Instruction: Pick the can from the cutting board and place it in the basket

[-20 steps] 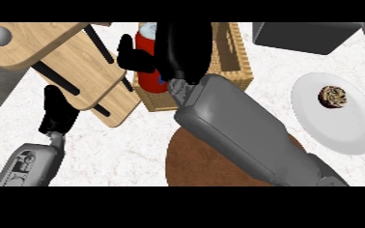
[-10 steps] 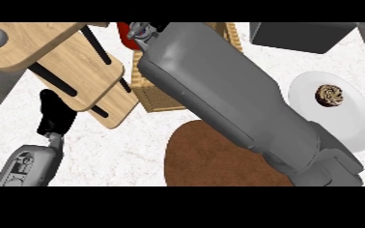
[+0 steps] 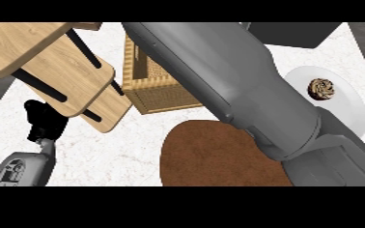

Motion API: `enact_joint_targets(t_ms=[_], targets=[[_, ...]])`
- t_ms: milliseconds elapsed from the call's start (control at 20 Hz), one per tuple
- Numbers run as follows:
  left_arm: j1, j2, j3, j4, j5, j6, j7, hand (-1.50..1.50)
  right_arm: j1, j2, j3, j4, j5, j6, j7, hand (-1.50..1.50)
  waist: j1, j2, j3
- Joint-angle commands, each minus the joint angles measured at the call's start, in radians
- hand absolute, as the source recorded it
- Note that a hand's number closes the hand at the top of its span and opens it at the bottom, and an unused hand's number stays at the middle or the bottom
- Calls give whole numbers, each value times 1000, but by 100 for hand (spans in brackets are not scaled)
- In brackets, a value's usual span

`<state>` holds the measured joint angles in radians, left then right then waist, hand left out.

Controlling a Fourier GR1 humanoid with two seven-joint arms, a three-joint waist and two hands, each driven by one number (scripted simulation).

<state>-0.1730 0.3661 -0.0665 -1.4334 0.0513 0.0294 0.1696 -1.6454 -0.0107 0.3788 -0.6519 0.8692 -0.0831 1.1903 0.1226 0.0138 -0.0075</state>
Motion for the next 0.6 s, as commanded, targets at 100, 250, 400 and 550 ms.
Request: enact_joint_targets(t_ms=[100,250,400,550], targets=[[-65,-59,-49,20,-33,31,47,0,-75,10,19,129,-55,46,196,150,-29,6,0],[-62,-47,-11,51,-33,42,35,0,-100,10,11,152,-82,52,144,150,-62,2,3],[-28,-48,-11,22,-32,38,37,0,-39,10,14,162,-113,2,45,150,-75,-2,5],[-14,-29,-6,-9,-18,9,54,0,-6,10,40,193,-138,-40,41,150,-59,1,4]])
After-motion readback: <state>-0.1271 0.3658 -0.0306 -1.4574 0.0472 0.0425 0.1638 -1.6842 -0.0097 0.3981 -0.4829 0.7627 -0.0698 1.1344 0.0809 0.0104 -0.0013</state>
